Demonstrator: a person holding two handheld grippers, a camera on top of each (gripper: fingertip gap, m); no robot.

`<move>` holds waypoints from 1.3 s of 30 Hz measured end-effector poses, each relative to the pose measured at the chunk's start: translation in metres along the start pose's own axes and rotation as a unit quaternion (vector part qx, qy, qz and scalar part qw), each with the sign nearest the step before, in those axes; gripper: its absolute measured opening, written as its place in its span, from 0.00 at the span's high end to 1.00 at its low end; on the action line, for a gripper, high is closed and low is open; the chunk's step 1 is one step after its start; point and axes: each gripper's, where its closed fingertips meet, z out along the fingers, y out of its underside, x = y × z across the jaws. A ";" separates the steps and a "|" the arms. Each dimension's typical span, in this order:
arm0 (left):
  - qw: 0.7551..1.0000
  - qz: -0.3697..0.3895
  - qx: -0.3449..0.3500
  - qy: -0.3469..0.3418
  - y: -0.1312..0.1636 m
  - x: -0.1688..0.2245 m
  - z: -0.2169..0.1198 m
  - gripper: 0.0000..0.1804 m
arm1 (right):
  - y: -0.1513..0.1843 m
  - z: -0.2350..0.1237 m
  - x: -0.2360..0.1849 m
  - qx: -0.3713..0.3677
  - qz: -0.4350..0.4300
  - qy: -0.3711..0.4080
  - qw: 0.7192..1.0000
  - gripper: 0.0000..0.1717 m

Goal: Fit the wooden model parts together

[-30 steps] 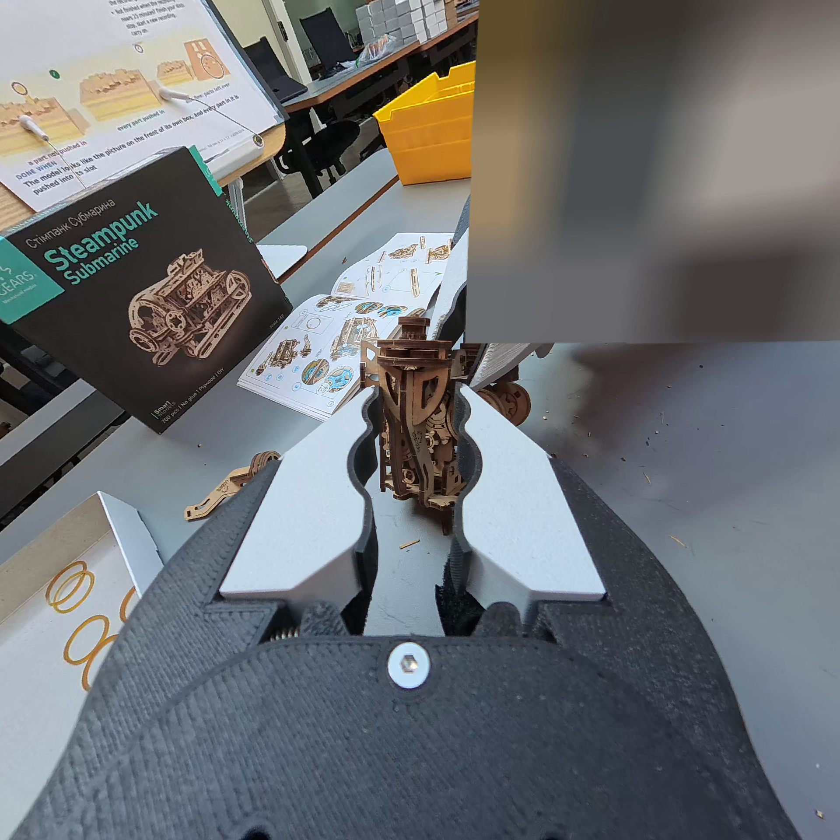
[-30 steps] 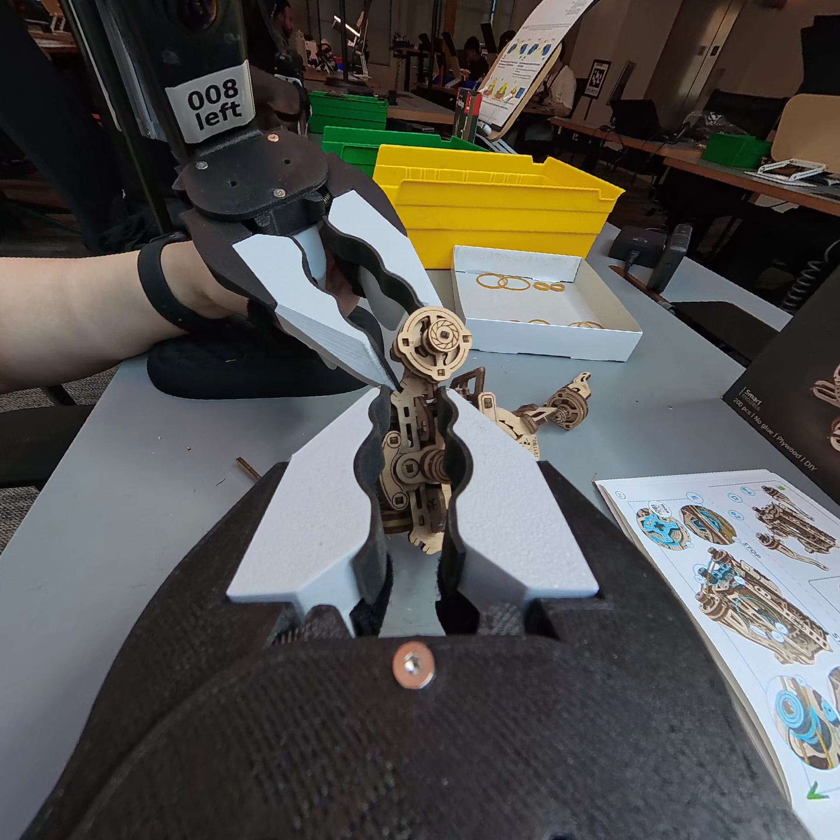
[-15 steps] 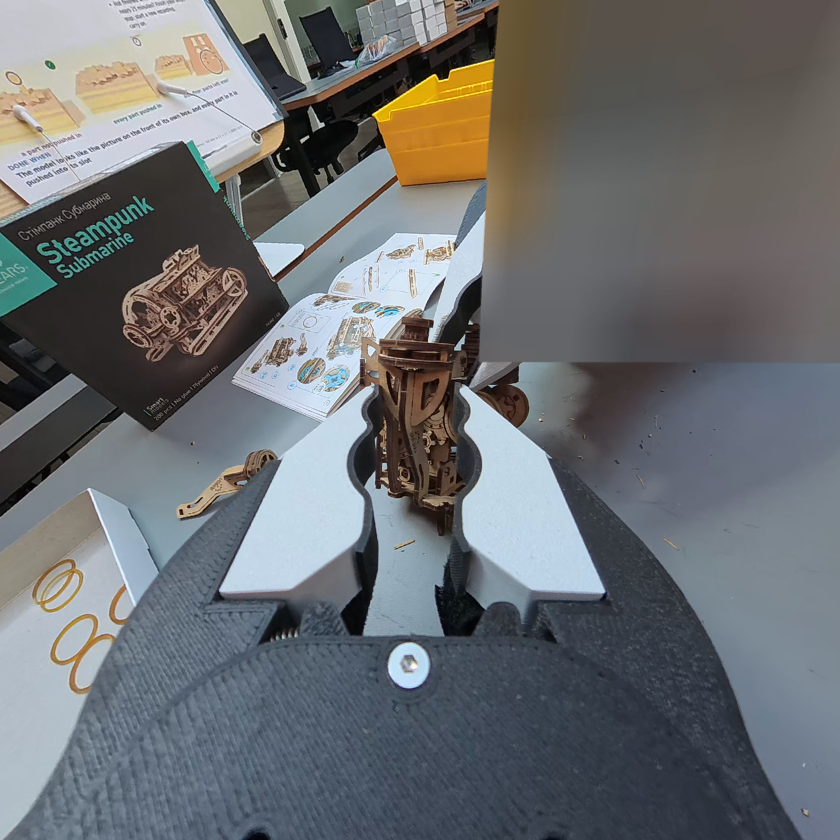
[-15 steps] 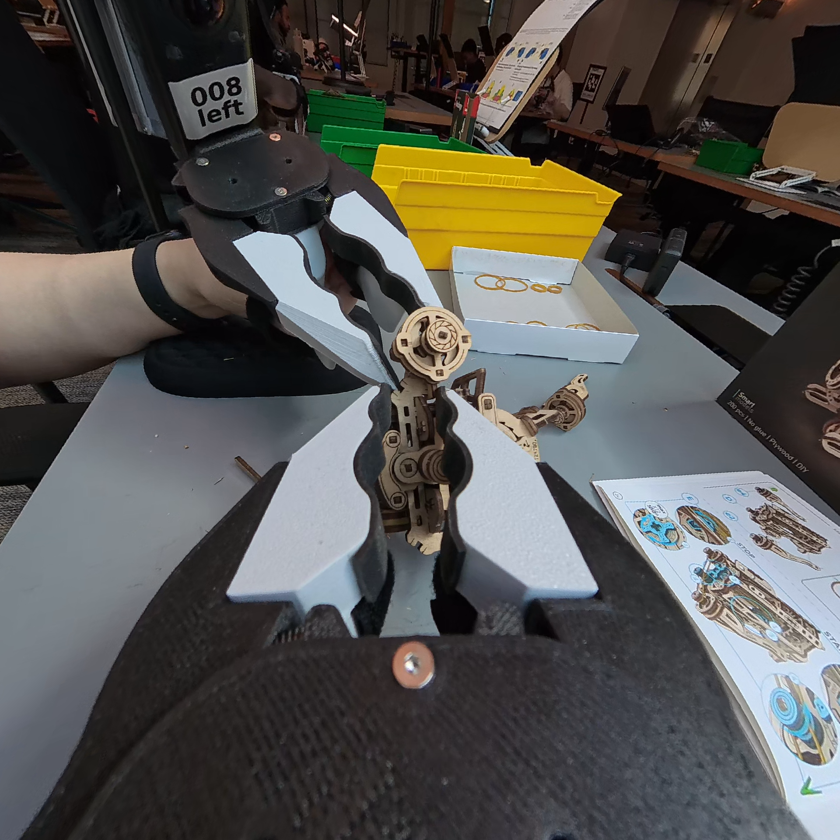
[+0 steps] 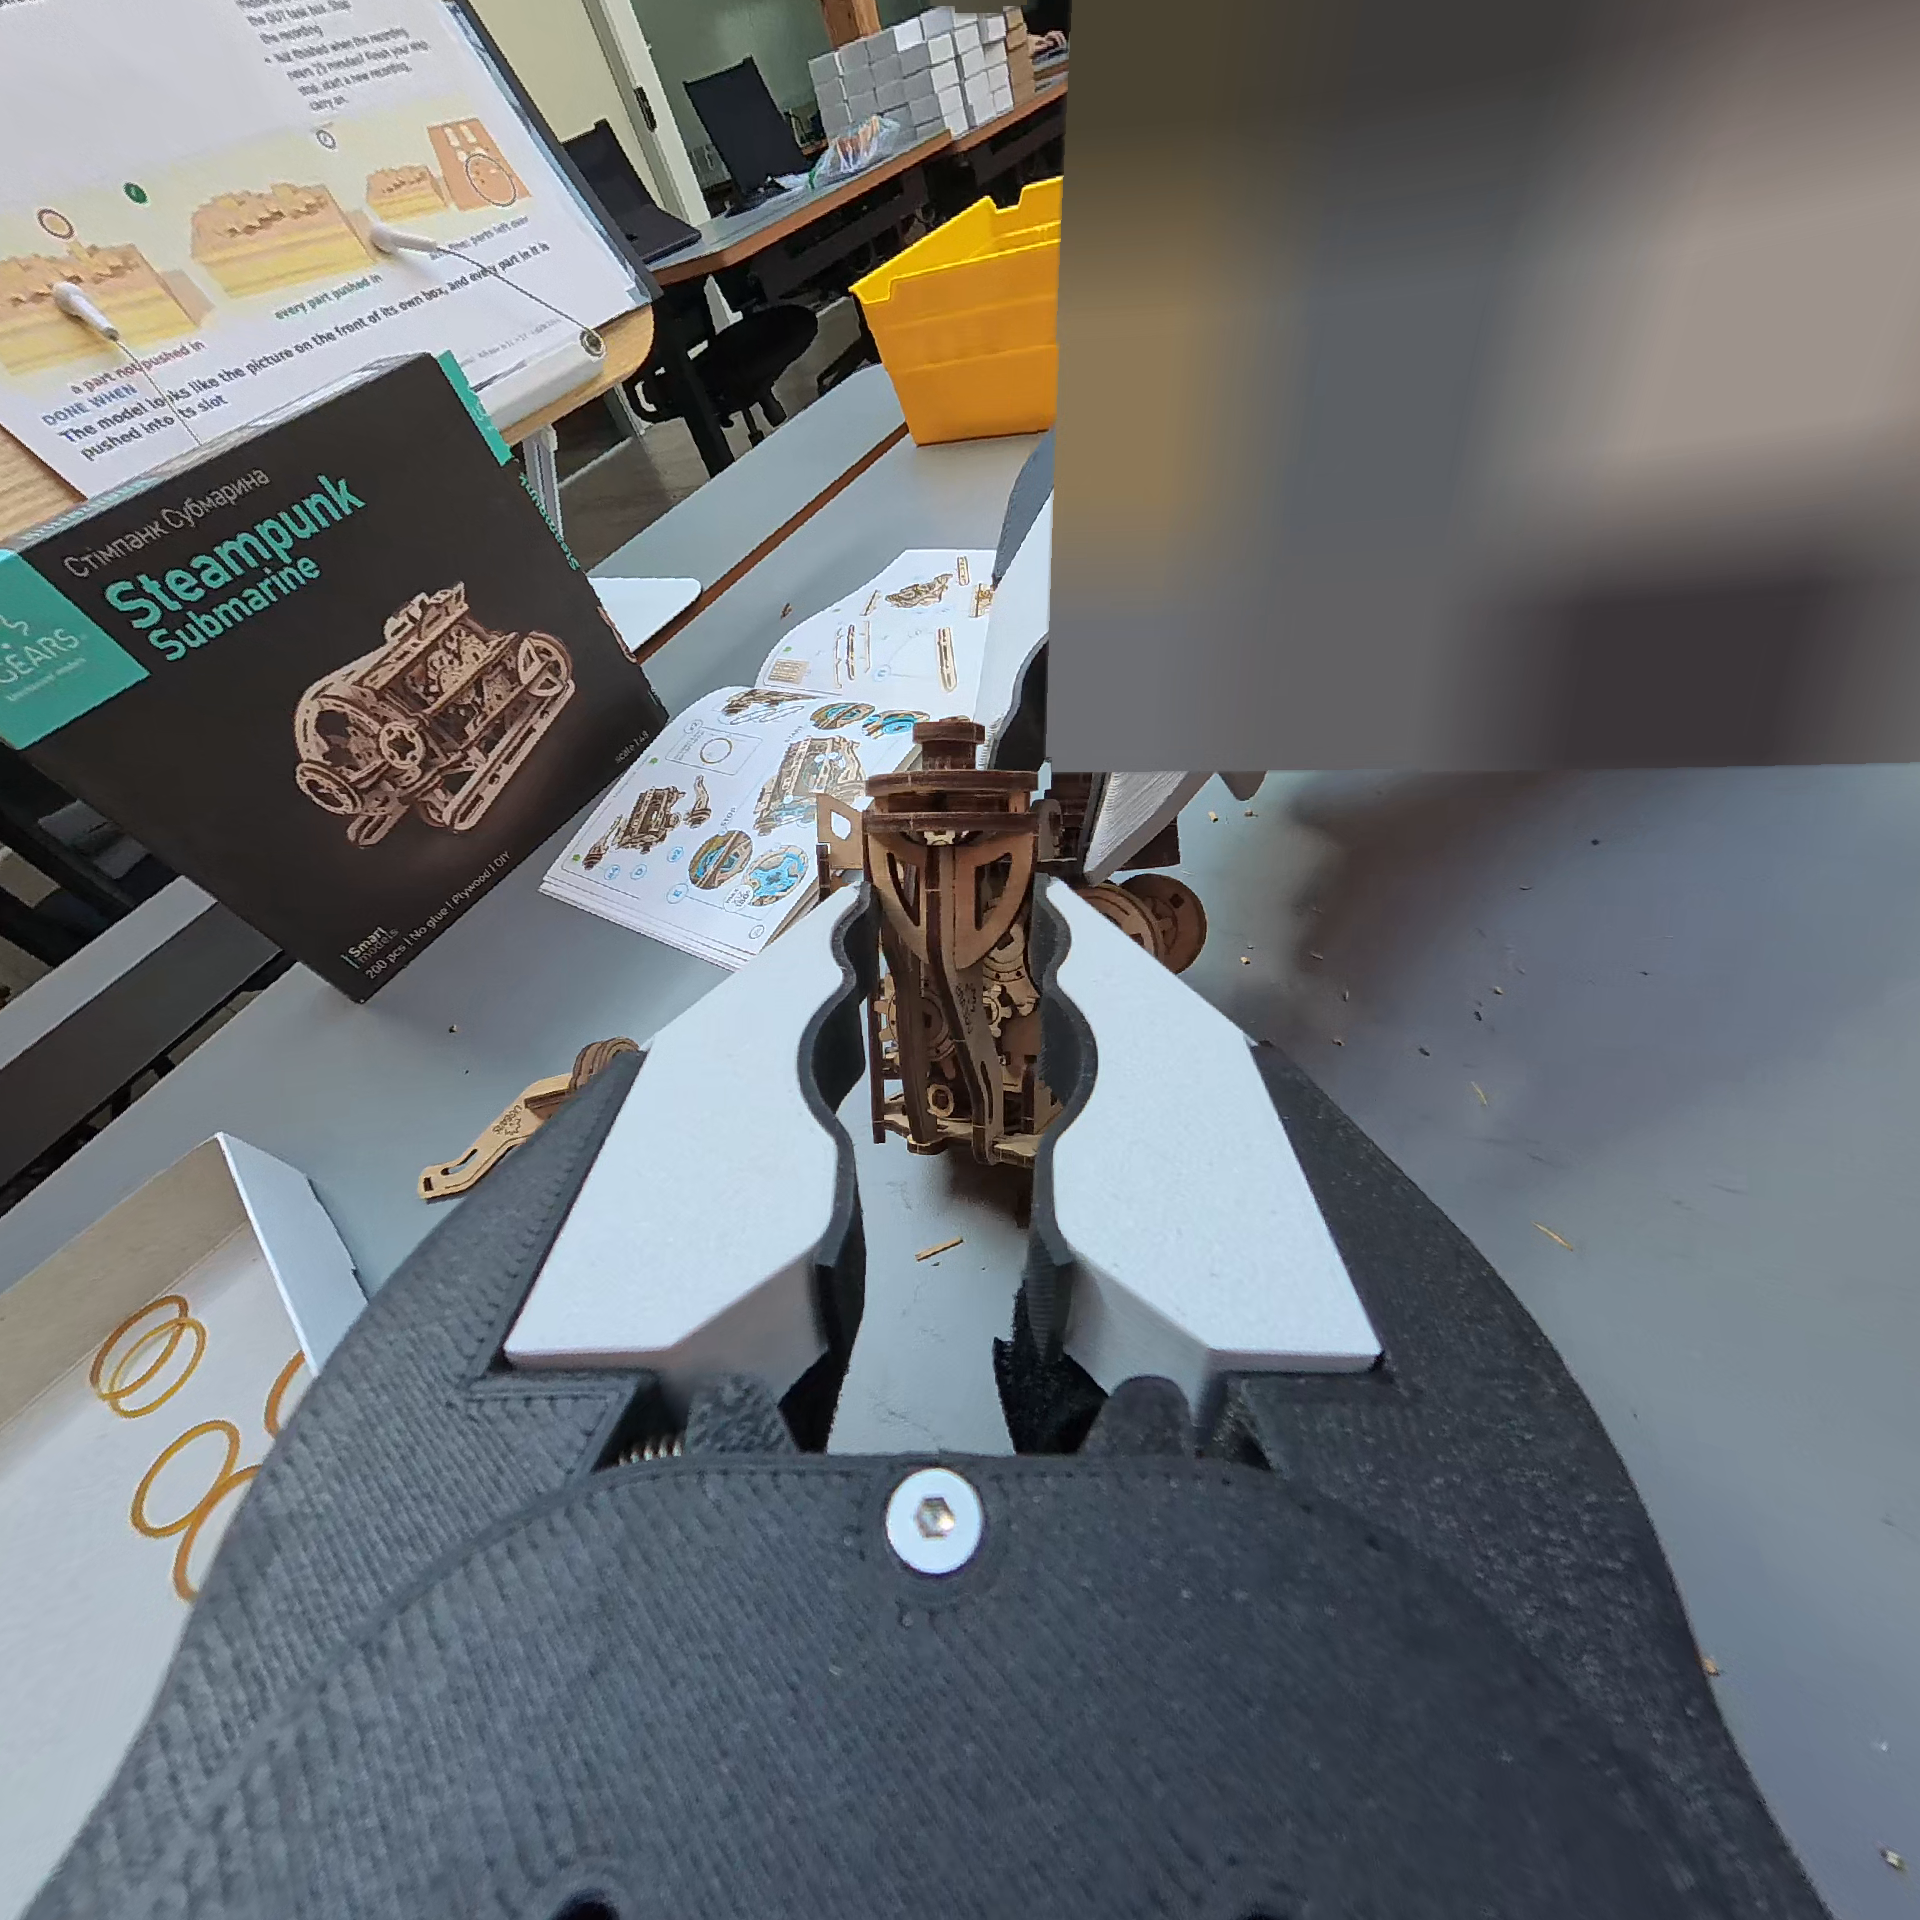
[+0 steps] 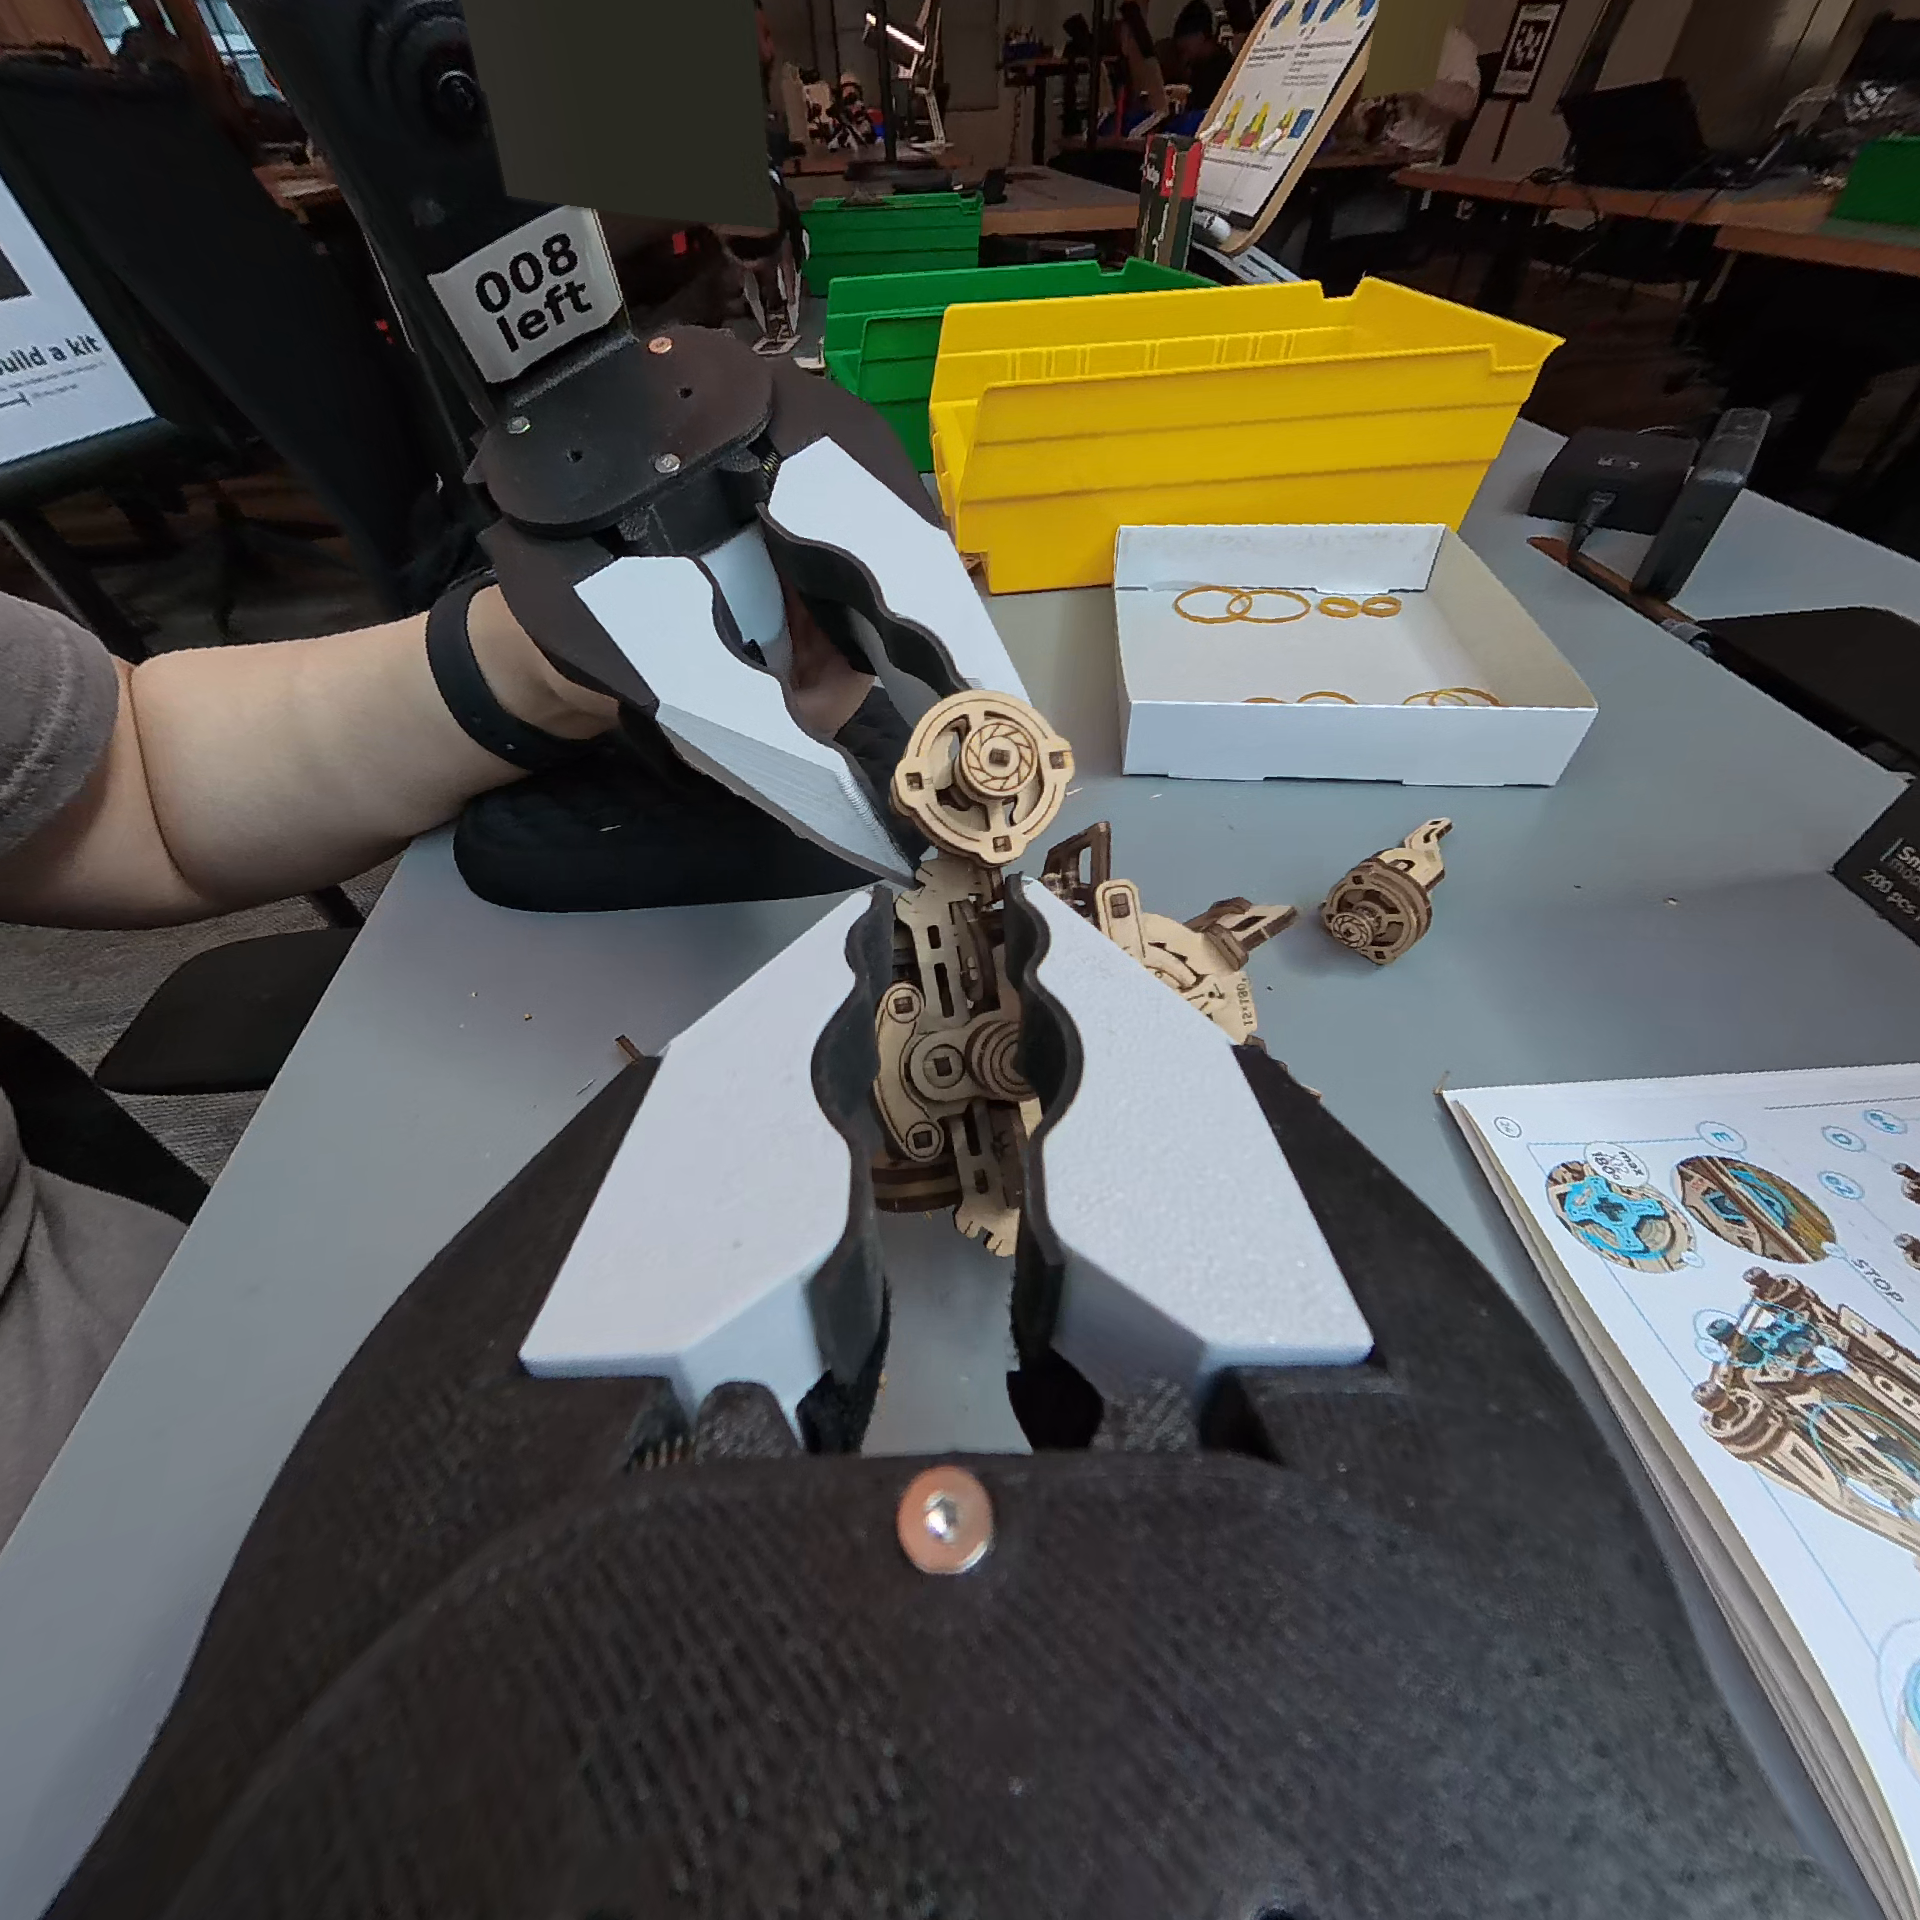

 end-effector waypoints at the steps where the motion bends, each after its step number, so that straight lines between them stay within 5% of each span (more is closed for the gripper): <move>1: 1.000 -0.002 0.002 0.001 0.000 0.000 0.000 0.85 | 0.000 0.000 0.000 -0.004 0.008 -0.006 1.000 0.88; 39: 0.999 -0.030 0.003 0.010 -0.004 0.003 0.007 0.84 | 0.001 -0.006 0.001 -0.014 0.054 -0.061 0.997 0.89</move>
